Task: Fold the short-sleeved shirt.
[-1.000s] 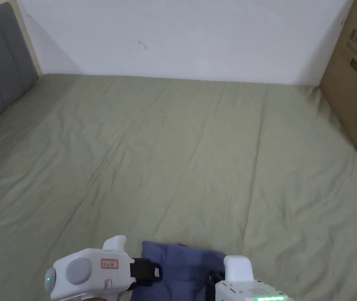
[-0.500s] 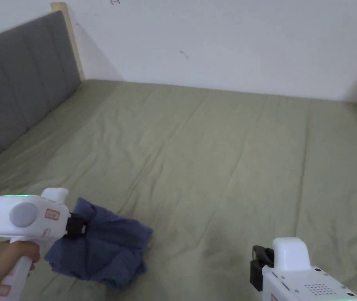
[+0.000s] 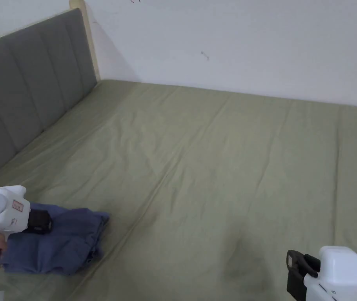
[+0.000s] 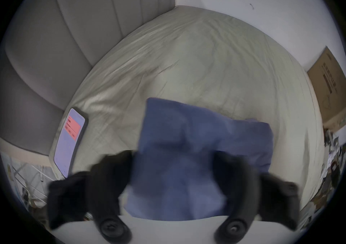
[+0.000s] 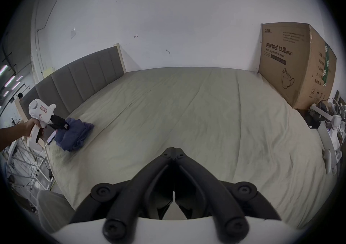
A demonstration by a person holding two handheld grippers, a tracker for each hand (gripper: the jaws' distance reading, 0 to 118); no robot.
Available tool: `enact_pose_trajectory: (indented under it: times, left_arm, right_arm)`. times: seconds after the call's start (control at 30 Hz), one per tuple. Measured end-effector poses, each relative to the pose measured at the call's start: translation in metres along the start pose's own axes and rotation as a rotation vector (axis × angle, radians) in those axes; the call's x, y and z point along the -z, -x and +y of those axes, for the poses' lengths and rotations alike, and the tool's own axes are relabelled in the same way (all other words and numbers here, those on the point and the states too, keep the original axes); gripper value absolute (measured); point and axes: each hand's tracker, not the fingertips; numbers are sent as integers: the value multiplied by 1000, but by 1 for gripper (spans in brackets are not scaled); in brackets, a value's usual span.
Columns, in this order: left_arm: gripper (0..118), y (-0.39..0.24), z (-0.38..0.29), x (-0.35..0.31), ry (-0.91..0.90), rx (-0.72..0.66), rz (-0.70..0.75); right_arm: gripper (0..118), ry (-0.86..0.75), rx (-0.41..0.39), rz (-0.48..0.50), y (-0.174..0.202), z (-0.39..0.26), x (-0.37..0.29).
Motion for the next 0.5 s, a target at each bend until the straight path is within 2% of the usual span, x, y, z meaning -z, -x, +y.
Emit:
enact_pose_trajectory:
  times: [0.03,0.2,0.37,0.5]
  left_arm:
    - [113,-2,-3,-2,-7,-19,-22]
    - [113,-26,-10,-40,-106,18,-19]
    - [113,-63,-19,-116,-321,50,-54]
    - [113,-100,-32,-183,-512,85,-76]
  right_arm:
    - [0,-5,0,-6,0,1,-3]
    - [0,-75,-1,-35,-5,11,-29]
    - [0,-209,10,-79,-19,30,-73]
    - [0,-319,-15,-133,-33,48,-111]
